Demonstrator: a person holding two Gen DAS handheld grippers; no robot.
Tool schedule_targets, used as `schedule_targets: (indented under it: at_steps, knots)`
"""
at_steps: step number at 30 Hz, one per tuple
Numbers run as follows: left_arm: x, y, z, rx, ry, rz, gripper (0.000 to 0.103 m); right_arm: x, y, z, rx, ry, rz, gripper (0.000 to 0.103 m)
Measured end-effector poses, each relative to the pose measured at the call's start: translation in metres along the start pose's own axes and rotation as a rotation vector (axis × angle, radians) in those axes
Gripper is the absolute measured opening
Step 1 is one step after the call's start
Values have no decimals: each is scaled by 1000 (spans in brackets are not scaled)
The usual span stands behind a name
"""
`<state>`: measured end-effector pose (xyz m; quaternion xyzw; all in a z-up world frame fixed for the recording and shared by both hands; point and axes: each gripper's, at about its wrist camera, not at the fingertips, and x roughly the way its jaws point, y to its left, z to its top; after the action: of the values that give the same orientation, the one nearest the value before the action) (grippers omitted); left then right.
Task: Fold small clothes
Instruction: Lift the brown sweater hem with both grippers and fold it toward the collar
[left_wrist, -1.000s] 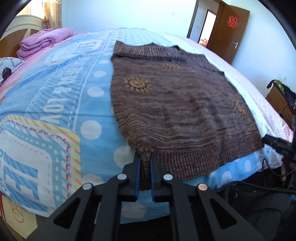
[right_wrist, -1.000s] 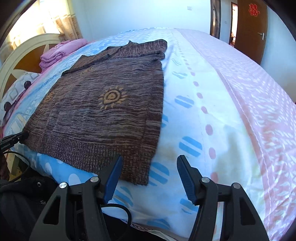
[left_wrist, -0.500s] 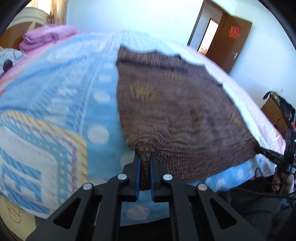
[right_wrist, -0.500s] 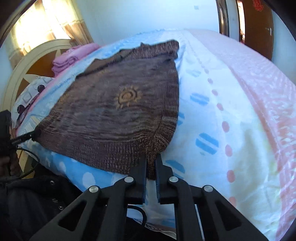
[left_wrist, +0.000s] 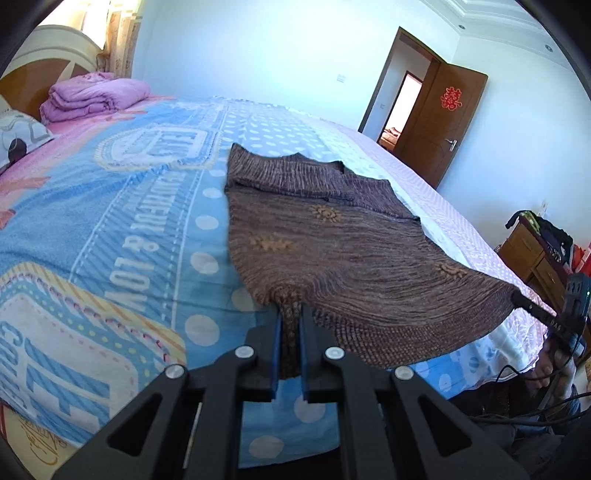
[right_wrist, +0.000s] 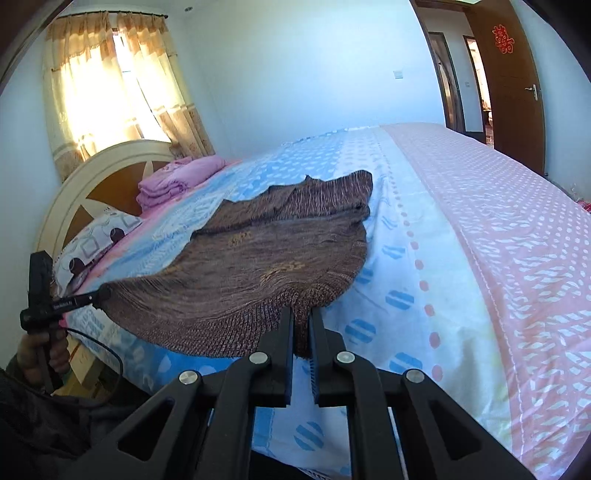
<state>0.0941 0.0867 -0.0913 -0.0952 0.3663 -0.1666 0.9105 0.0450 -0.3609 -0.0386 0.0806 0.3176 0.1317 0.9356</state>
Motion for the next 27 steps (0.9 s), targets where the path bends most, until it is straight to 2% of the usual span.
schedule_targets:
  at_steps: [6, 16, 24, 27]
  knots:
    - [-2, -4, 23, 32, -46, -23, 9, -1, 9, 21, -34, -35, 8, 7]
    - [18, 9, 77, -25, -119, -65, 9, 23, 12, 83, -60, -130, -29, 7]
    - [37, 22, 121, -41, -163, -61, 9, 57, 12, 132, -72, -160, -55, 7]
    - [44, 22, 138, -21, -180, -38, 9, 70, 10, 149, -86, -171, -69, 7]
